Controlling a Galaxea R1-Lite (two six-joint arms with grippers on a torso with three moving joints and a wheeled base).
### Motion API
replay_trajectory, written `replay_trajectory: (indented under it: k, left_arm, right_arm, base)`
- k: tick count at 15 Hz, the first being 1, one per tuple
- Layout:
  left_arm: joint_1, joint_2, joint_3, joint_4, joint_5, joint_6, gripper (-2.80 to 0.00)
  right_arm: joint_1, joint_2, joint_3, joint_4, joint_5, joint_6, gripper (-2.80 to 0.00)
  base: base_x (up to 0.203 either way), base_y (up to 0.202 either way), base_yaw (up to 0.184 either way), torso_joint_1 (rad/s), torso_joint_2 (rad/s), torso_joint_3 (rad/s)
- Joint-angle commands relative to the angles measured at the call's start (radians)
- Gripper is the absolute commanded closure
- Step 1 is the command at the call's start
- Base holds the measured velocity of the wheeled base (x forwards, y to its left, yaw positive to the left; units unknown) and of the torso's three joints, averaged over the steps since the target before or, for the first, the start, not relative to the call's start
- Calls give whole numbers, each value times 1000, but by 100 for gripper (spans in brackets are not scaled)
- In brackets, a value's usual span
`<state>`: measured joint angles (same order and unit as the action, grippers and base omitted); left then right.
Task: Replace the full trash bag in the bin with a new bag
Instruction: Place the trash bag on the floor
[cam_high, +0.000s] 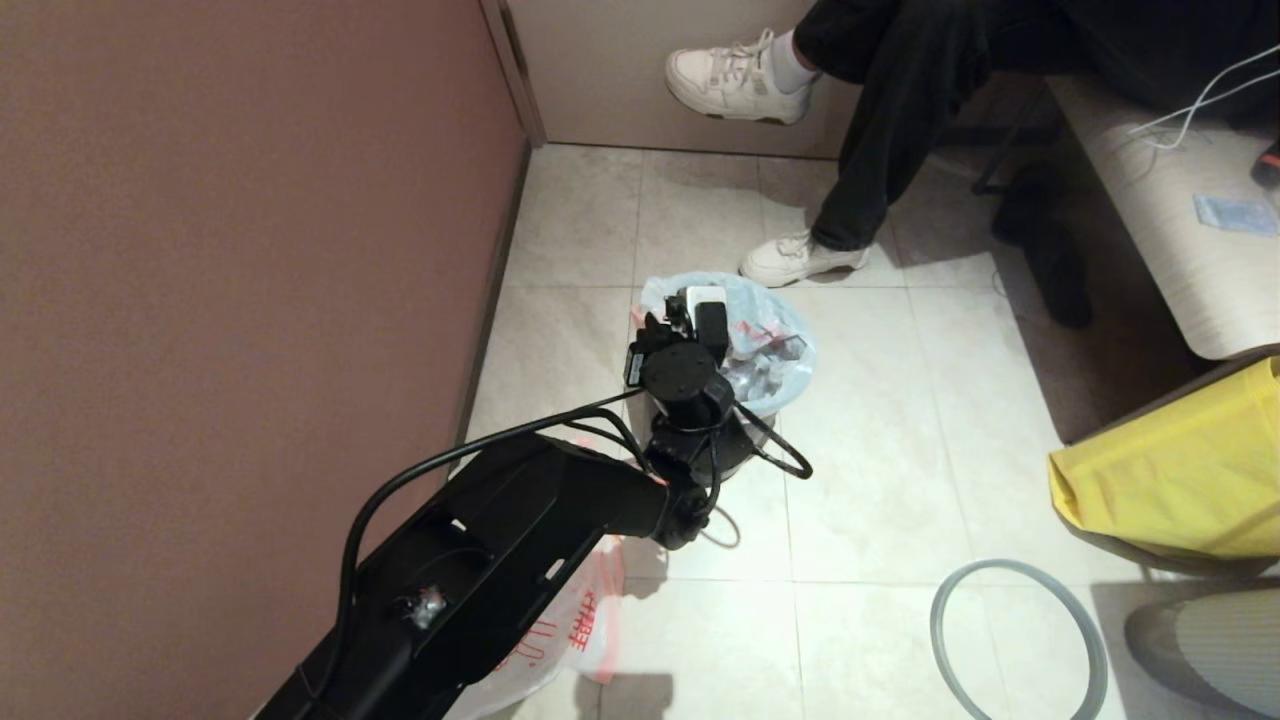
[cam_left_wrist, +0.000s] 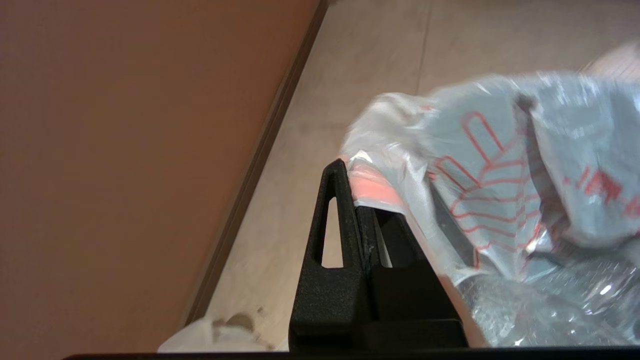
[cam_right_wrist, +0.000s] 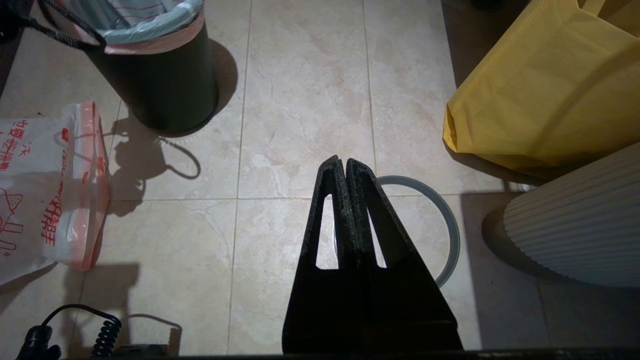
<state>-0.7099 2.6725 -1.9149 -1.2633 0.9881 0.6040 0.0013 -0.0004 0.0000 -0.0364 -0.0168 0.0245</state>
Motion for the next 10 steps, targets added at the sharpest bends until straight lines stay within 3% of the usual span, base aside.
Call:
replay_trajectory:
  k: [1, 4, 8, 10]
  left_arm:
    - [18, 52, 46, -24, 6, 3, 0]
    - [38, 100, 175, -85, -11, 2, 0]
    - [49, 109, 98, -15, -55, -6, 0]
    - [45, 84, 1, 33, -55, -16, 0]
  right_arm:
    - [0, 0, 0, 0, 0, 0, 0]
    - [0, 0, 0, 0, 0, 0, 0]
    - [0, 0, 0, 0, 0, 0, 0]
    - [0, 0, 0, 0, 0, 0, 0]
  base:
    - [0, 0, 0, 0, 0, 0]
    - [0, 0, 0, 0, 0, 0]
    - [0, 0, 0, 0, 0, 0]
    - [0, 0, 0, 0, 0, 0]
